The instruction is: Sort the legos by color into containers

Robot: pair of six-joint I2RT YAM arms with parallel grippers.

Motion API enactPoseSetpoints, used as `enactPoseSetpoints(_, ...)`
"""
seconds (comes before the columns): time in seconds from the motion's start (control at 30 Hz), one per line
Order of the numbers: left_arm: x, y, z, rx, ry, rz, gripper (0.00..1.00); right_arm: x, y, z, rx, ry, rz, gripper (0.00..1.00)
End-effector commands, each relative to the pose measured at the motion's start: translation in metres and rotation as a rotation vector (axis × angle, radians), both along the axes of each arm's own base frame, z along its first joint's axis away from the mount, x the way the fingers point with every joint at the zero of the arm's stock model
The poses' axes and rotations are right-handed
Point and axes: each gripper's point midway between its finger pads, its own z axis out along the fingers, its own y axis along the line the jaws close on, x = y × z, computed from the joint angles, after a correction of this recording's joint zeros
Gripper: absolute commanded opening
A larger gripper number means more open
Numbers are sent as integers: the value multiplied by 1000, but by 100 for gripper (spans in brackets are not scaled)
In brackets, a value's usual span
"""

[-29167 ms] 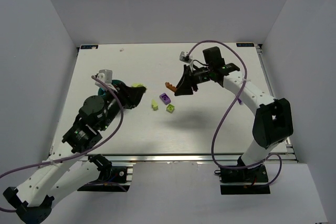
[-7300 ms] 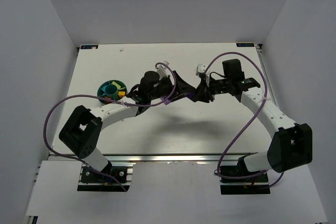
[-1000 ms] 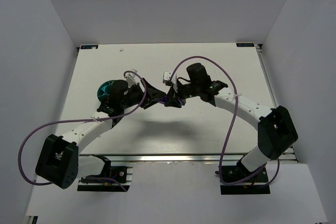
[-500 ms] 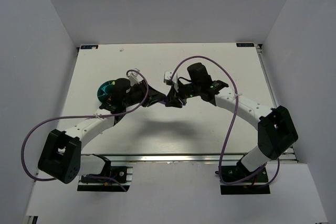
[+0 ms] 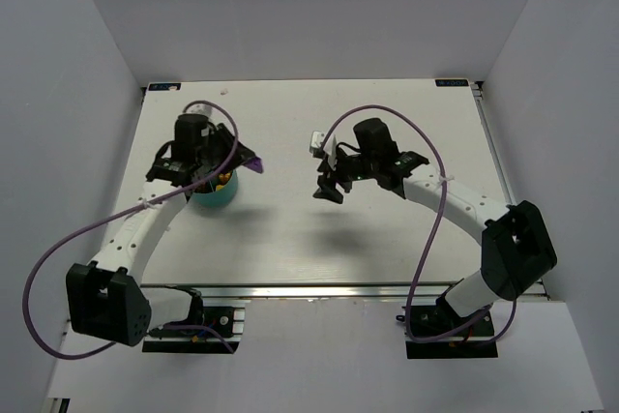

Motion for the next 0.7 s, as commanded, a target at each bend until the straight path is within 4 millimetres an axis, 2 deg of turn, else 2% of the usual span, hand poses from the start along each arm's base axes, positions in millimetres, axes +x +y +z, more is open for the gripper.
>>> enactPoseSetpoints(0.0, -10, 81, -9, 288, 82, 181, 0, 7, -13, 14, 11, -58, -16, 72)
enactPoseSetpoints(0.03, -5, 93, 3, 325, 63, 225, 0, 6, -16, 12, 5, -46, -20, 61)
enactPoseSetpoints(0.07, -2, 101, 3, 358, 74, 250, 0, 6, -18, 12, 5, -41, -21, 51)
enactPoseSetpoints(0.1, -3, 116, 2, 417, 90, 287, 0, 5, -19, 11, 3, -32, -23, 32)
enactPoseSetpoints(0.2, 5, 133, 9, 492, 104, 332, 0, 6, -23, 11, 6, -18, -42, 8)
enactPoseSetpoints(0.33, 15, 149, 12, 560, 113, 378, 0, 8, -27, 11, 6, -12, -58, 1)
enactPoseSetpoints(0.43, 19, 158, 6, 601, 135, 398, 0, 10, -30, 10, 4, -13, -71, 0)
enactPoseSetpoints(0.67, 42, 159, 0, 618, 114, 396, 0, 13, -36, 11, 4, -8, -86, 0)
